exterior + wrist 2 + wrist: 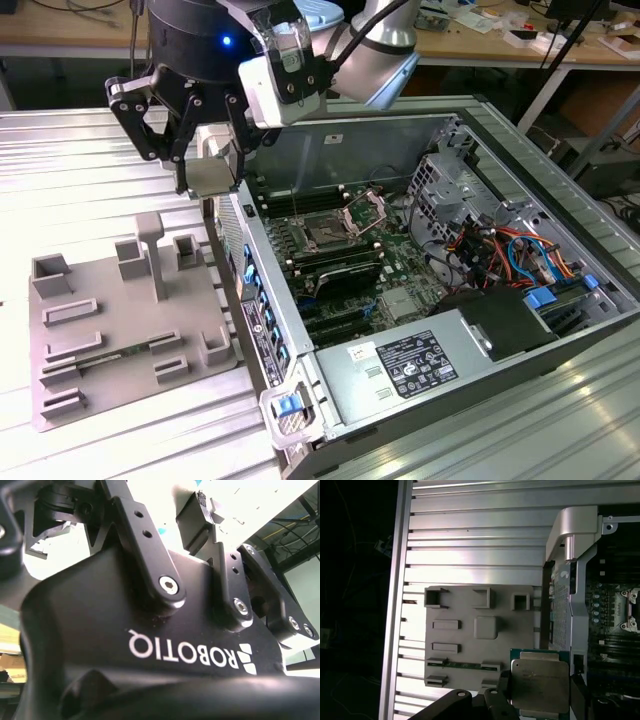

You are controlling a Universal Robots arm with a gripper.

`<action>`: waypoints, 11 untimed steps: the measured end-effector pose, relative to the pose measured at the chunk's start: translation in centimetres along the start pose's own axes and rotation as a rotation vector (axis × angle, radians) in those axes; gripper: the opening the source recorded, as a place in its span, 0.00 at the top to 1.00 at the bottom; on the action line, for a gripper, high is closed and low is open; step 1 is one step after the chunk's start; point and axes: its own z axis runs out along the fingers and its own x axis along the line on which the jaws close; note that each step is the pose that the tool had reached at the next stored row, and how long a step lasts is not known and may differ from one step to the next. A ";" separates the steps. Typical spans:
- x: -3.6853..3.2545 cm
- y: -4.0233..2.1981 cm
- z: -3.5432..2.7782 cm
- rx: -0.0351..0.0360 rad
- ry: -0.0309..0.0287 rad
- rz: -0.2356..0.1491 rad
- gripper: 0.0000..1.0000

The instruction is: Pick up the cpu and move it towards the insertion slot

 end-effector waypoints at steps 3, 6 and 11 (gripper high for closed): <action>-0.31 -0.02 0.00 0.0000 0.0000 0.000 0.45; -0.55 -0.03 0.00 0.0000 0.0000 0.000 0.45; -0.89 -0.06 0.00 -0.0001 0.0000 0.000 0.45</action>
